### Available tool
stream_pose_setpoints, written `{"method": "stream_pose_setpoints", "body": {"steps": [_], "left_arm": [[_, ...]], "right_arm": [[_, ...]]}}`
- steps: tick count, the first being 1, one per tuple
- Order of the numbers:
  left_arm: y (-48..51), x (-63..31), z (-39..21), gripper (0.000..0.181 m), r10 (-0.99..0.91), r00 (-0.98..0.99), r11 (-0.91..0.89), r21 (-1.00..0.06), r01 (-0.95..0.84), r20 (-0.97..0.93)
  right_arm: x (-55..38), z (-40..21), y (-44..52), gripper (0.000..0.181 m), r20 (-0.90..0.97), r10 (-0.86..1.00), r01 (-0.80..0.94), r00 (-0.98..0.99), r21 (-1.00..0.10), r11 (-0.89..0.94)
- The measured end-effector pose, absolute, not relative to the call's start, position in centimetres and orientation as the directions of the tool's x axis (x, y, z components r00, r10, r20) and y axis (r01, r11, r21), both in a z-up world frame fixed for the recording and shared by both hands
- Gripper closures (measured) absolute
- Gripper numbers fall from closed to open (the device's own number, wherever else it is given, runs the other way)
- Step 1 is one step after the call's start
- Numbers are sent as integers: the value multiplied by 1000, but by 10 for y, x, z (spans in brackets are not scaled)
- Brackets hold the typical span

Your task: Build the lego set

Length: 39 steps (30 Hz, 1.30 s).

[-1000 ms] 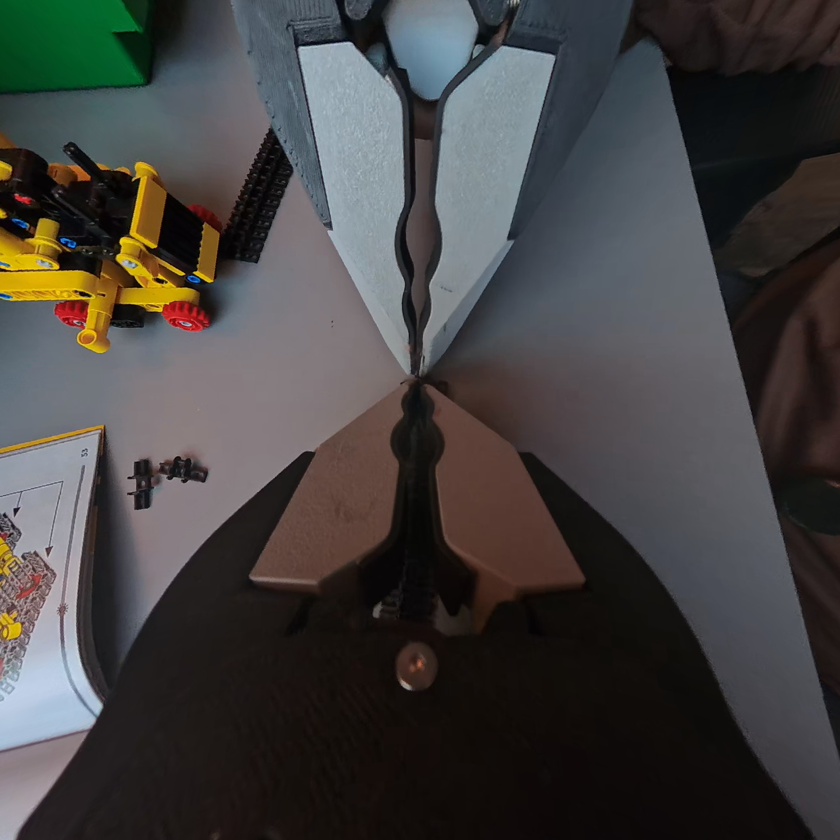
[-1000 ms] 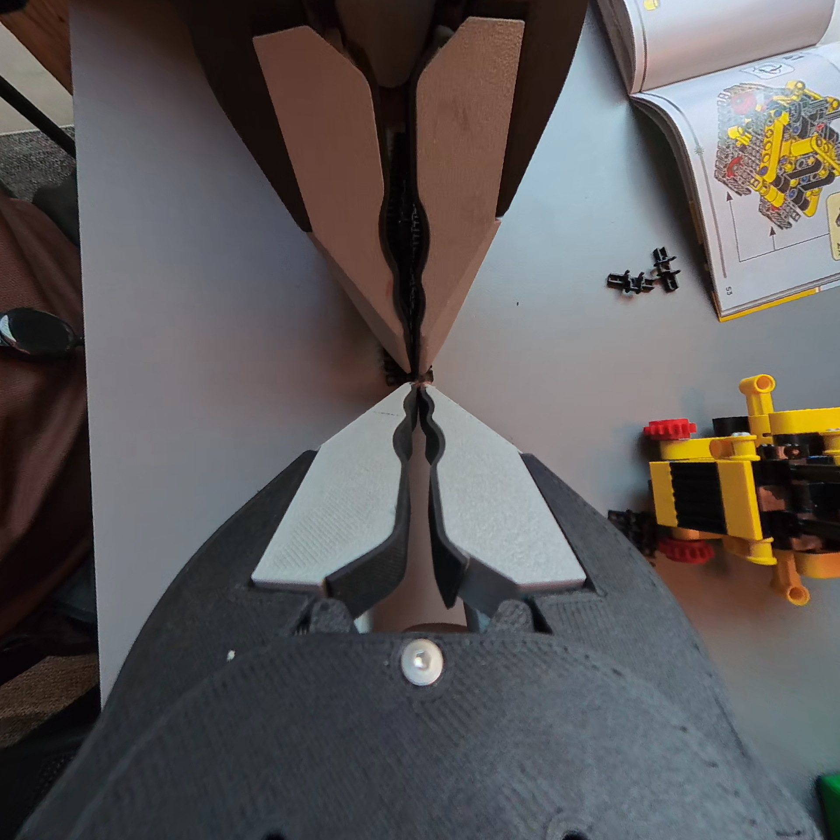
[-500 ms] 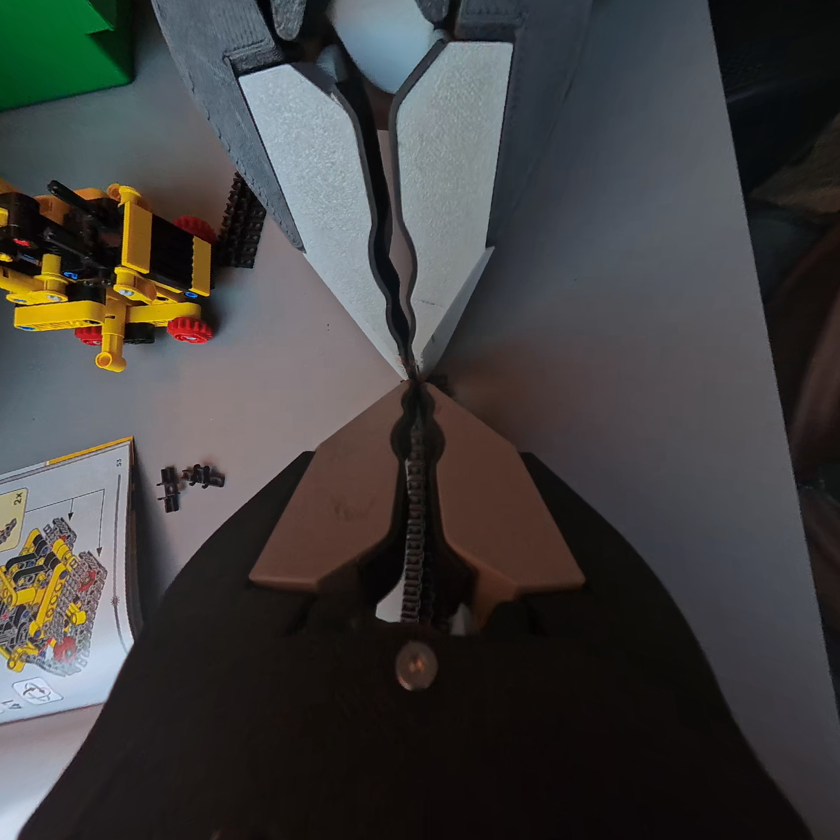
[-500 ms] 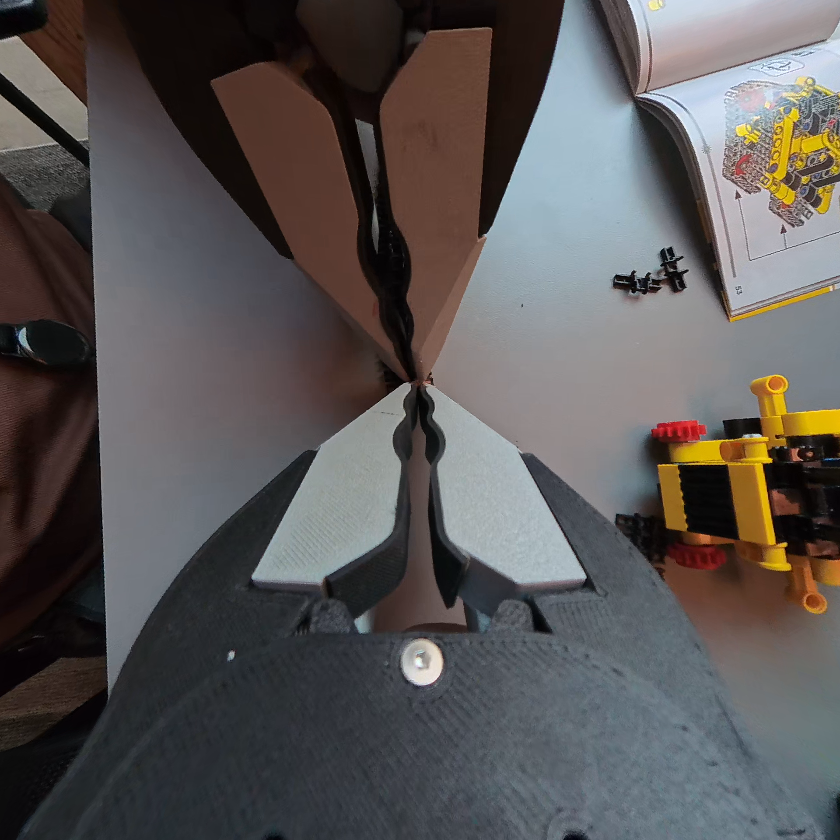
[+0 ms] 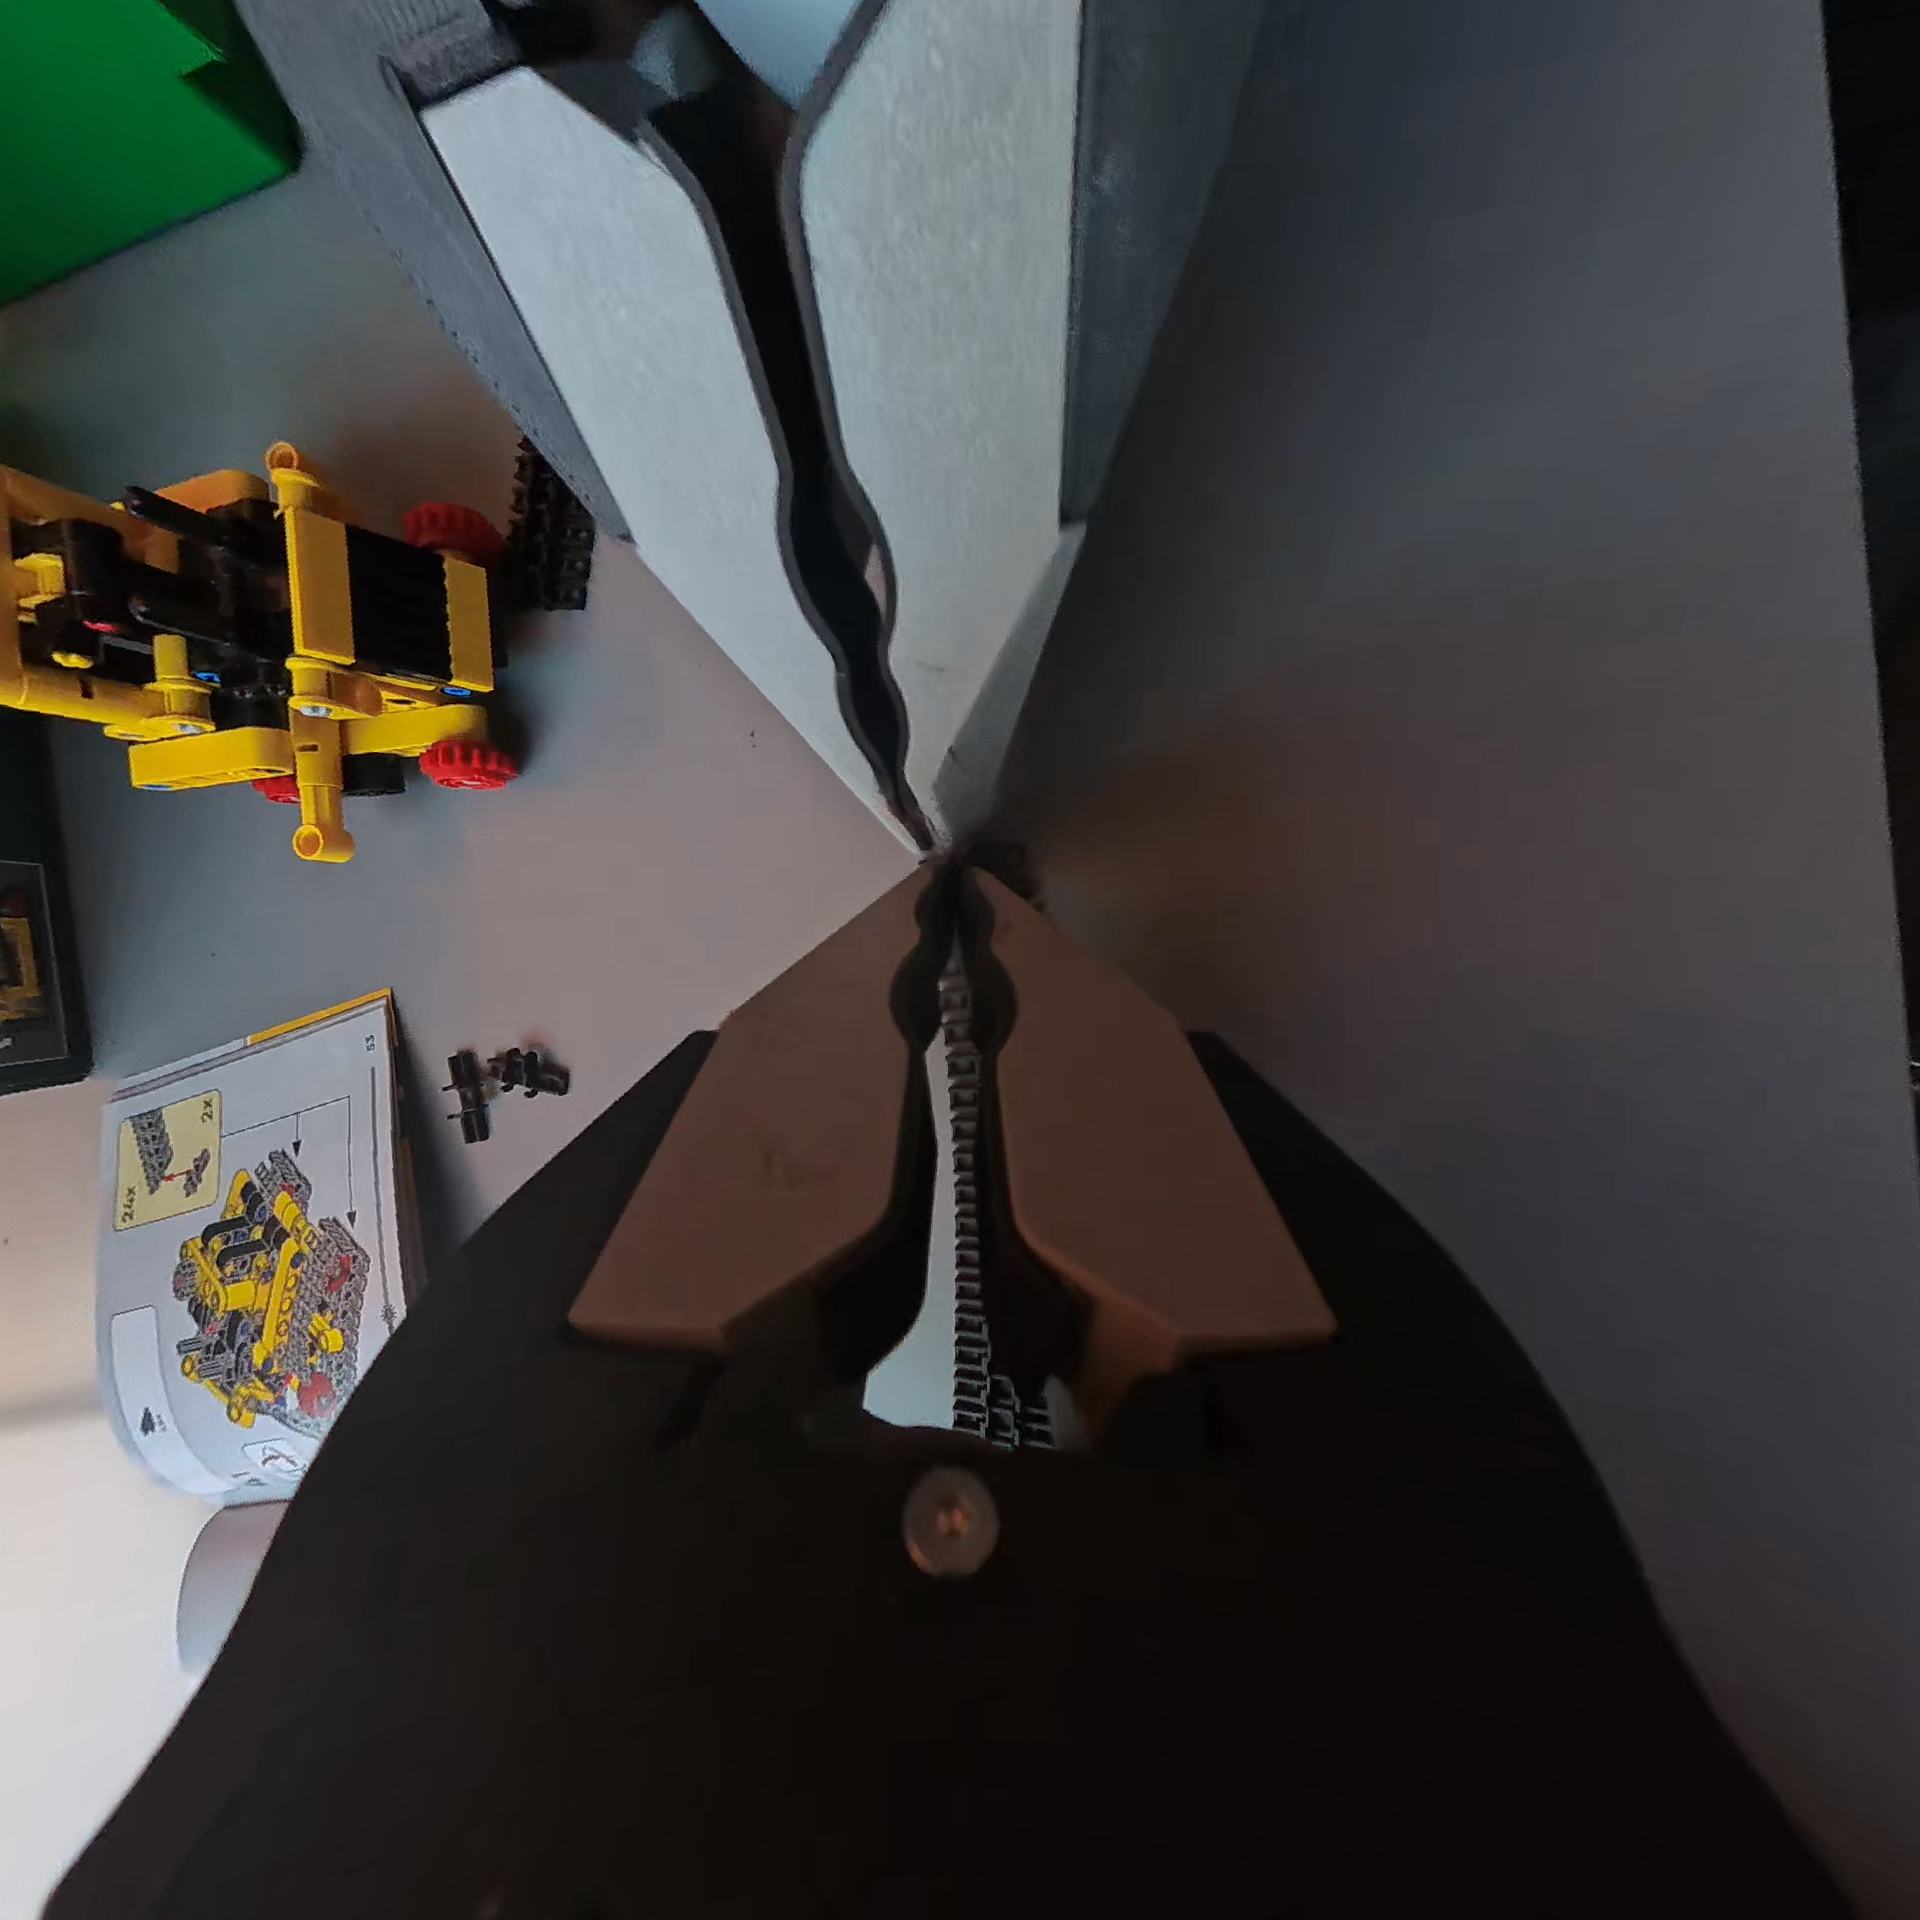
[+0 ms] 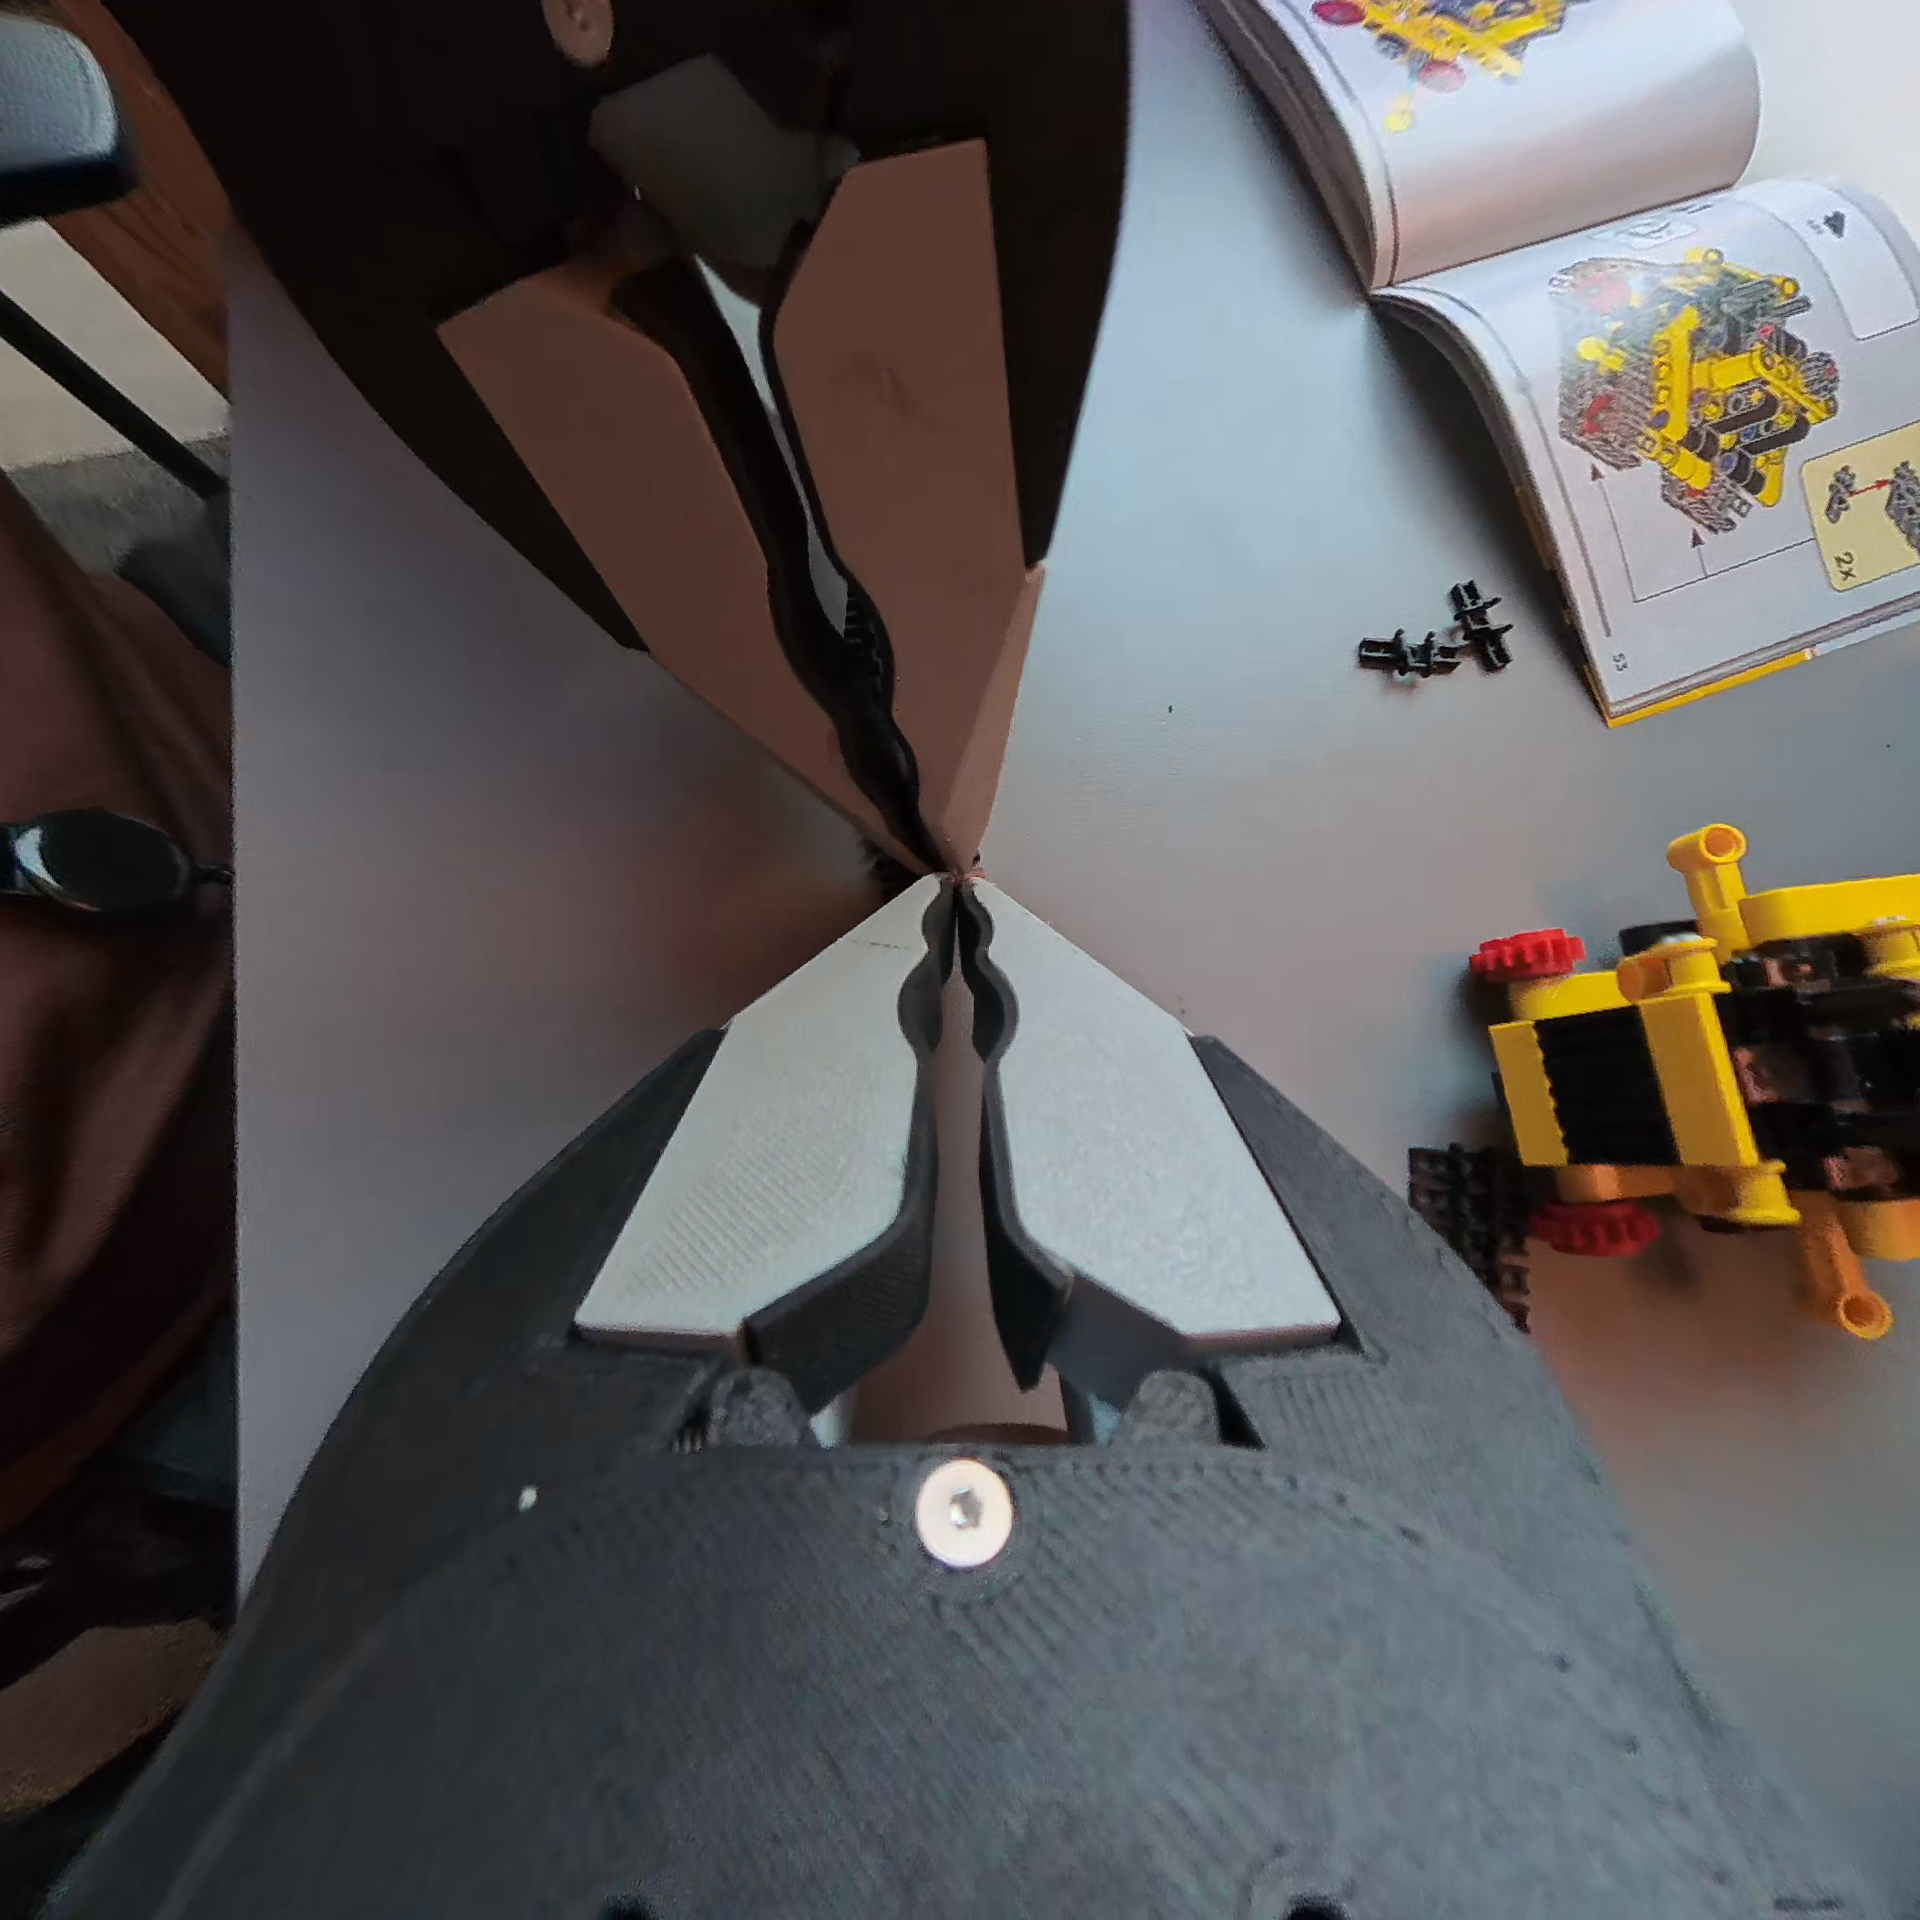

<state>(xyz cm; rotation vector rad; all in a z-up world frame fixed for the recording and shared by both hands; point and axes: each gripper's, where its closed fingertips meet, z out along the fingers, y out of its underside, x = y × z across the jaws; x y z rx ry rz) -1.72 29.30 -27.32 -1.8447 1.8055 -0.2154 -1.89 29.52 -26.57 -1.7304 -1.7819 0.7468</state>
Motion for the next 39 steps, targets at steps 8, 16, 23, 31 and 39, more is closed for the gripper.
{"method": "stream_pose_setpoints", "body": {"steps": [8, 16, 23, 31, 39], "left_arm": [[293, -15, -273, 181, -967, 113, 28, -539, -842, -227], [304, -22, -256, 181, -971, 231, -121, -697, -707, -66], [306, -28, -248, 179, -966, 253, -213, -741, -637, 60], [361, -67, -252, 174, -856, 500, -273, -707, -653, -131], [382, -71, -260, 168, -813, 561, -308, -706, -638, -152]], "right_arm": [[-8, -268, 304, 178, 18, 999, 685, -40, -728, 41], [-14, -274, 297, 176, 37, 996, 678, -83, -730, 84], [-17, -273, 298, 176, 39, 997, 668, -70, -740, 76], [-23, -269, 307, 165, 65, 997, 651, -27, -756, 67], [-30, -265, 292, 169, 65, 993, 629, -96, -769, 111]]}}
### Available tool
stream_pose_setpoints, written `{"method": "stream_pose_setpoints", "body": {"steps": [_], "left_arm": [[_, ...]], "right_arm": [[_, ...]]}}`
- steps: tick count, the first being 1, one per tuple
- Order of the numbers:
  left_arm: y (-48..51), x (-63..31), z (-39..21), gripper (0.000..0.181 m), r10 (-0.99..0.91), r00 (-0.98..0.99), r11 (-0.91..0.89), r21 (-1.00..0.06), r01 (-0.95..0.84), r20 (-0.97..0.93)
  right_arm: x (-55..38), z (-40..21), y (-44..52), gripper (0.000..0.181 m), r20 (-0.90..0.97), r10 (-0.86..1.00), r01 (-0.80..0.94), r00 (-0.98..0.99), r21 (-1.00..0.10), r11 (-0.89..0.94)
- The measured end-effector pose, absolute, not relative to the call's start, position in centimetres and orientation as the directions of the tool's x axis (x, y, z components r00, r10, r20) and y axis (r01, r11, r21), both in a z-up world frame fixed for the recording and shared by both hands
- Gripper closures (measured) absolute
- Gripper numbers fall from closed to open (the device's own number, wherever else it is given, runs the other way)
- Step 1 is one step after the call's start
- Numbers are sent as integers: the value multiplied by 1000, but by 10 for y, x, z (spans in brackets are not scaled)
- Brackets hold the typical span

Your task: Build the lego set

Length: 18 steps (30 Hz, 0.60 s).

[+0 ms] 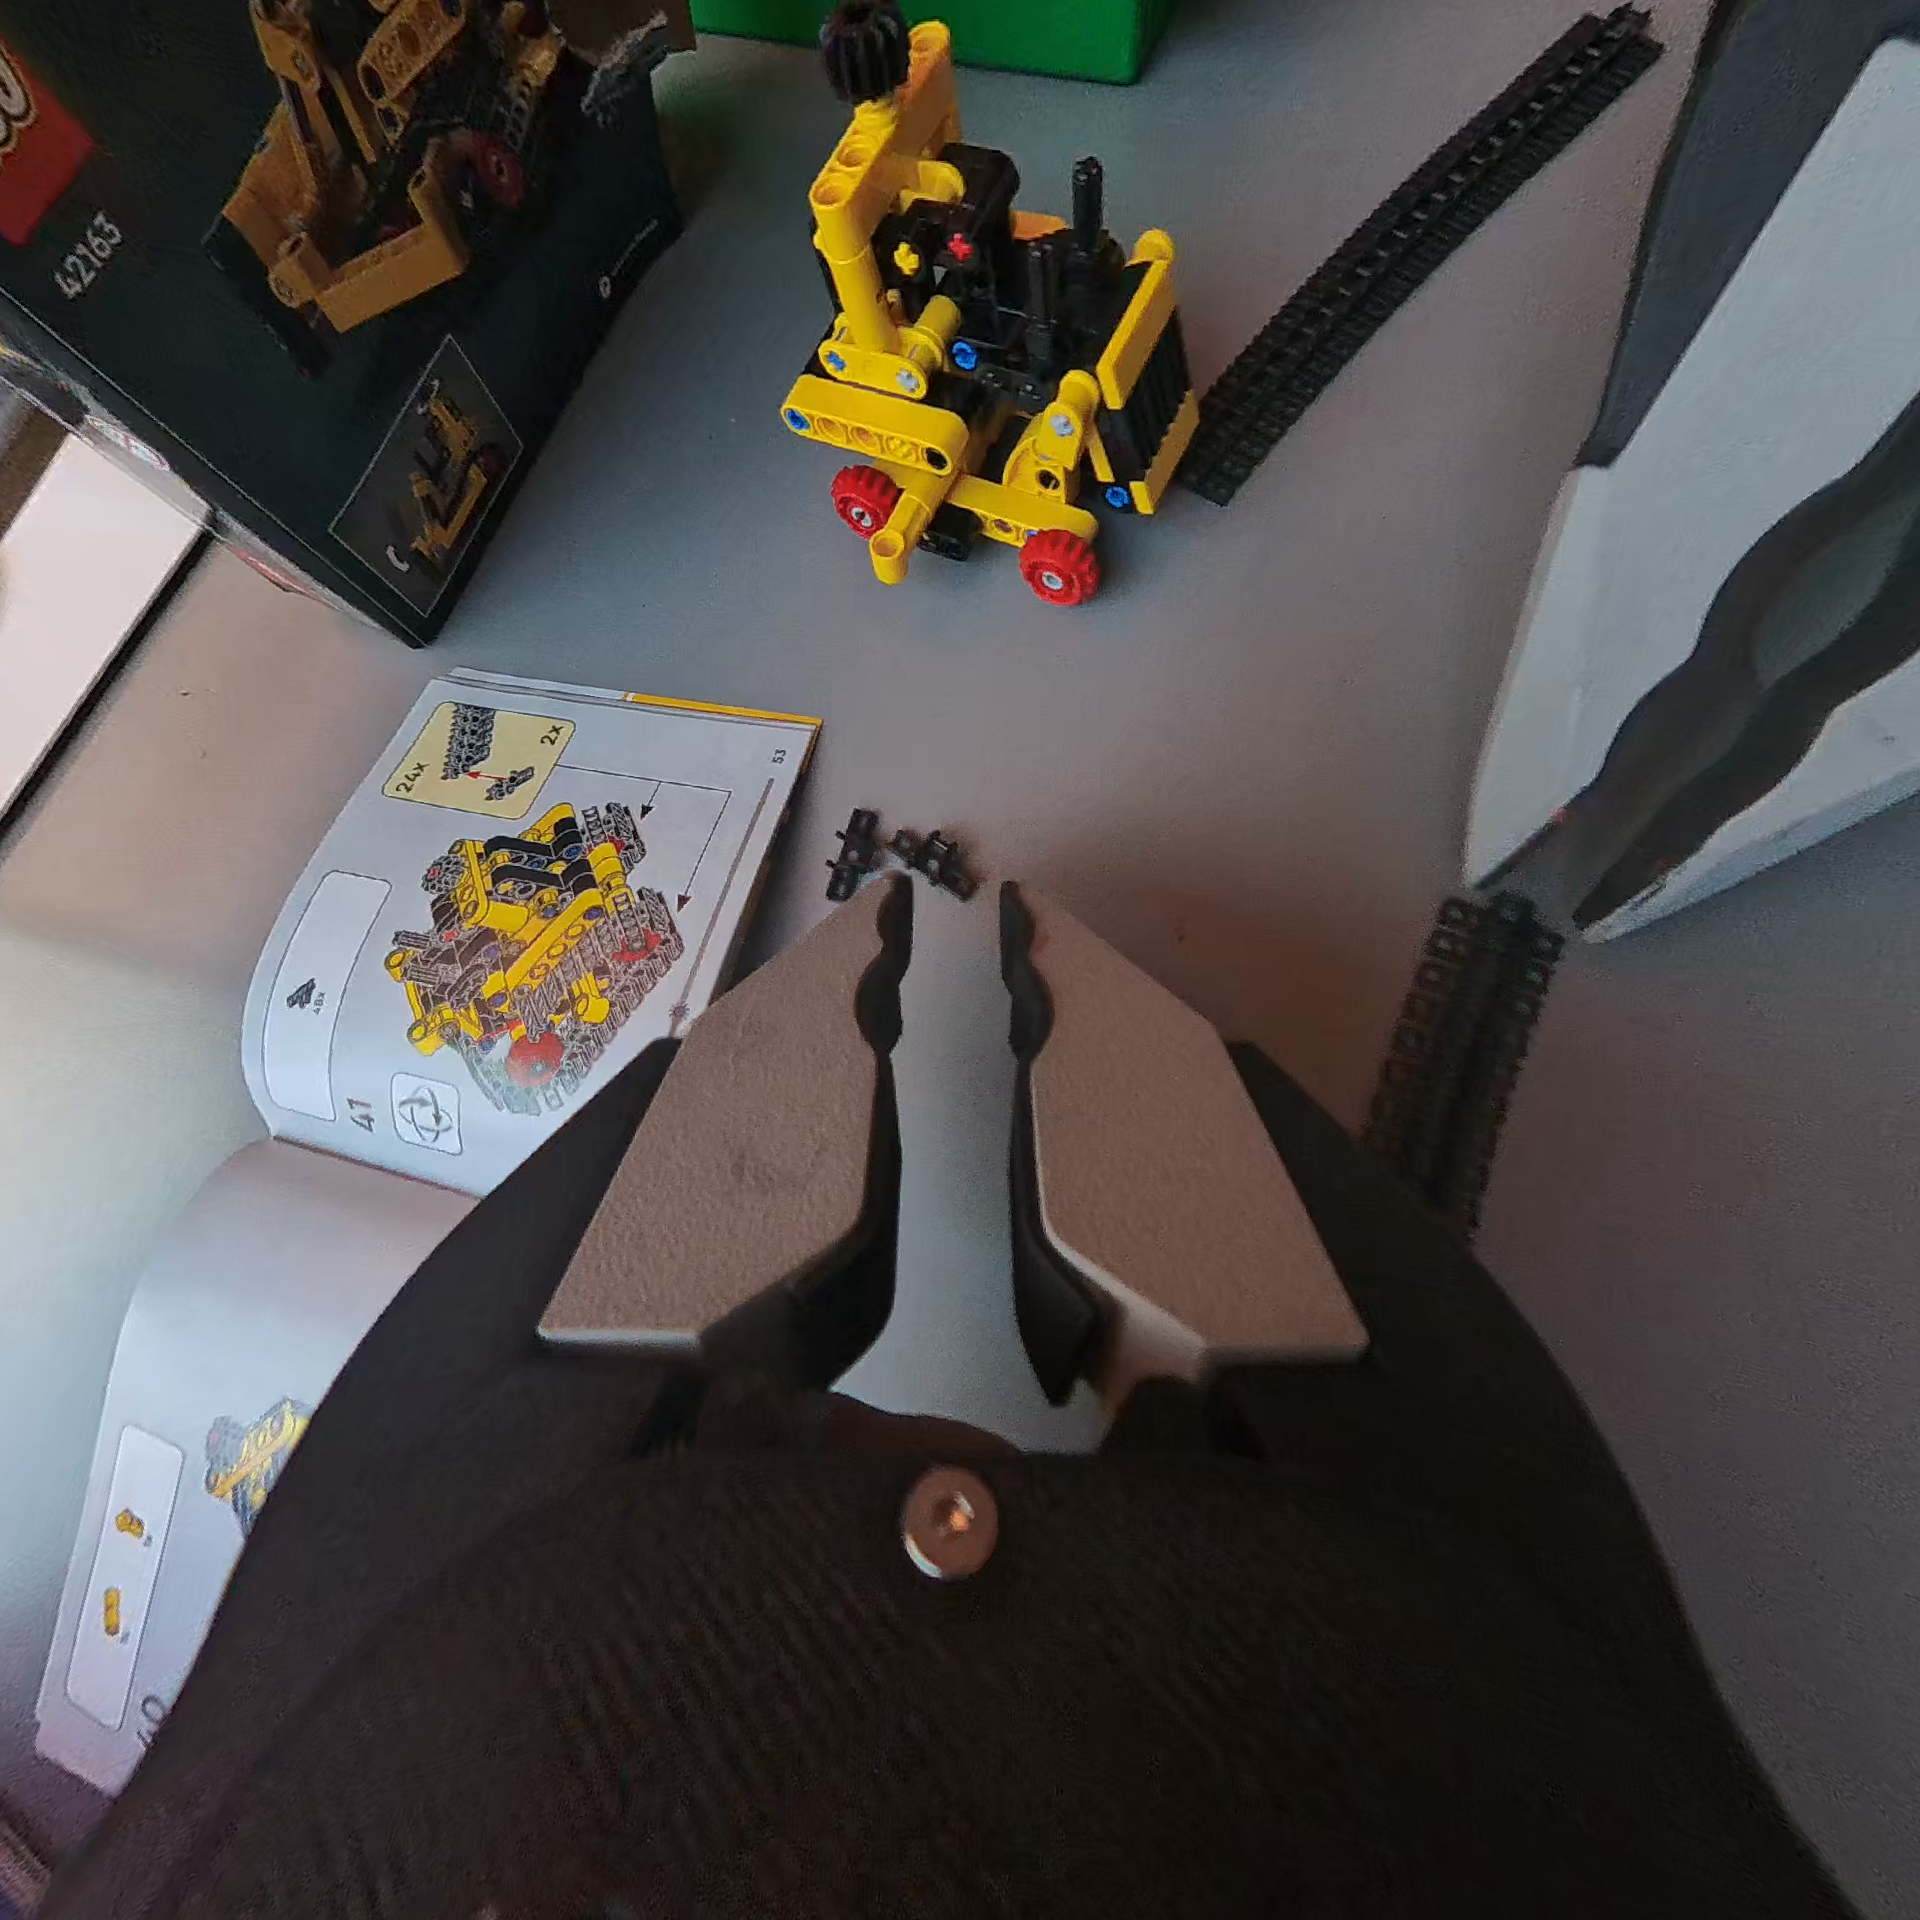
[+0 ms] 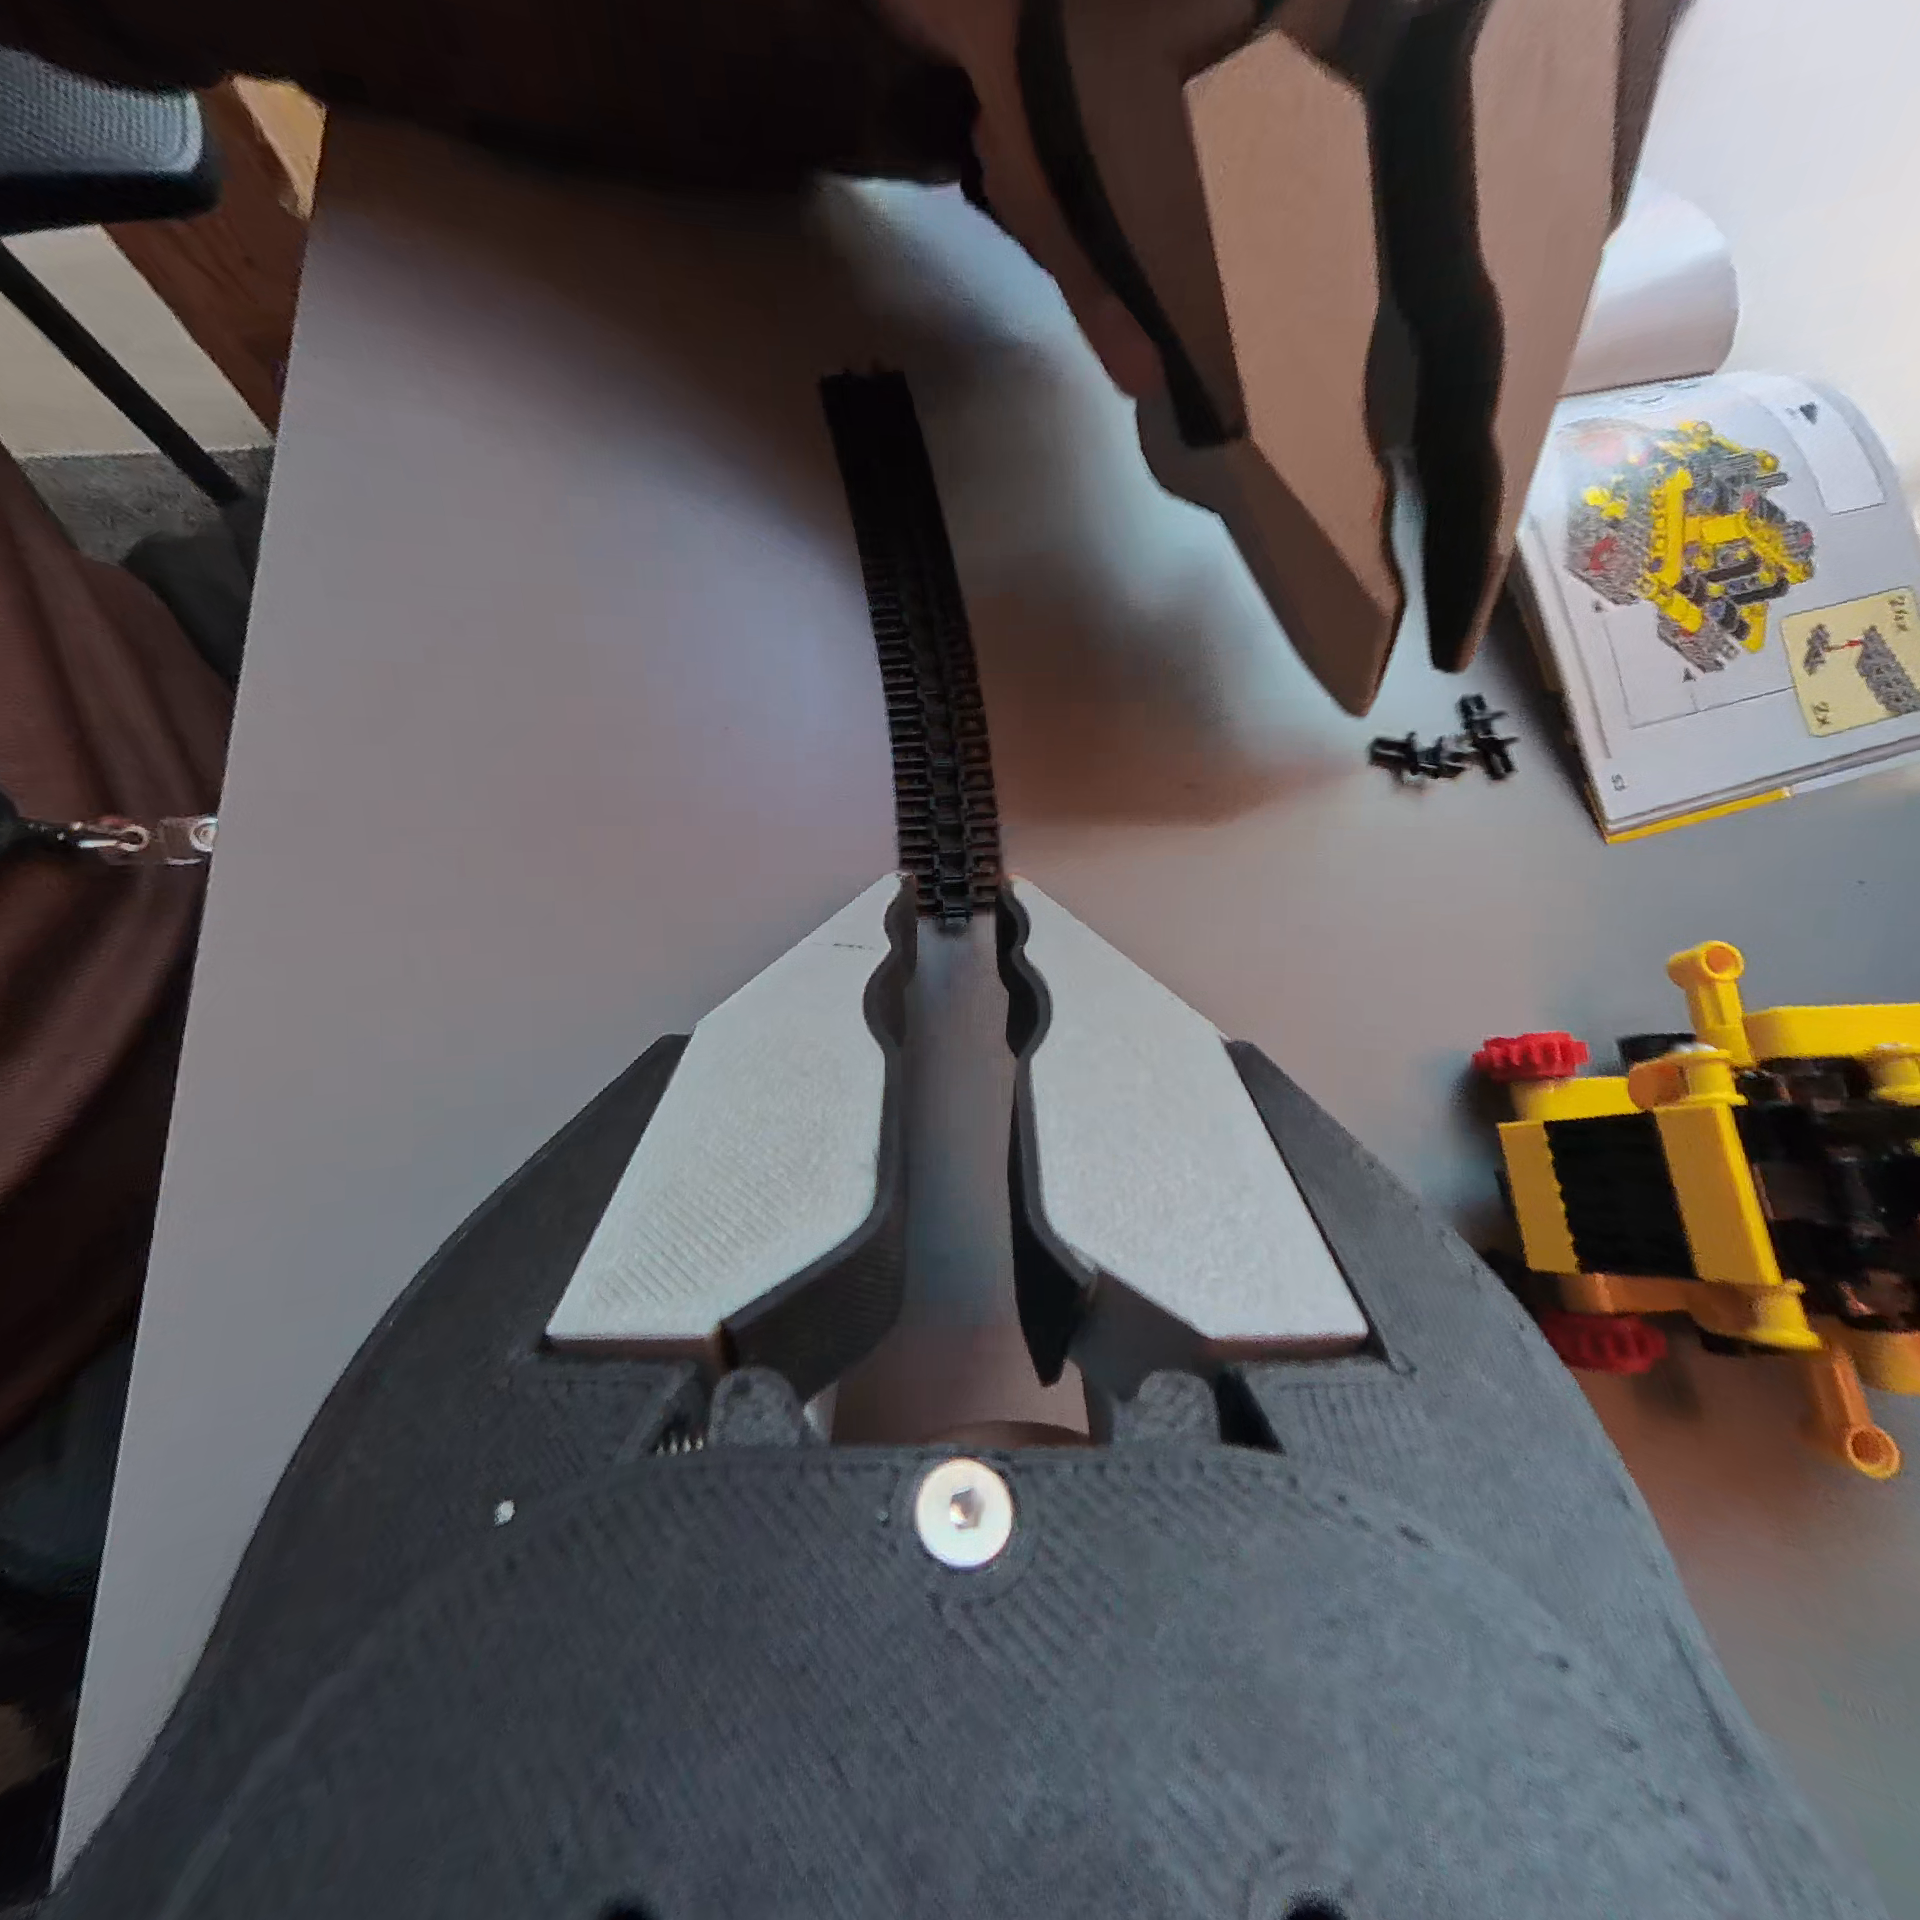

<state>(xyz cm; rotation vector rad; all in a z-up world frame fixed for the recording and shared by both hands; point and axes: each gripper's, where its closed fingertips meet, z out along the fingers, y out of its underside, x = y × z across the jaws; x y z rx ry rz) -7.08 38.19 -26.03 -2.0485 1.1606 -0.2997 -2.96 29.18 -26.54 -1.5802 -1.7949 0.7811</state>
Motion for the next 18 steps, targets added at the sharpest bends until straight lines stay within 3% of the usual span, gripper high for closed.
{"method": "stream_pose_setpoints", "body": {"steps": [8, 18], "left_arm": [[395, -69, -270, 170, -794, 575, -310, -681, -663, -199], [389, -65, -273, 172, -825, 550, -327, -685, -651, -129]], "right_arm": [[-27, -233, 306, 172, 52, 998, 496, -30, -866, 60], [-25, -235, 319, 175, 53, 998, 490, 24, -871, 35]]}}
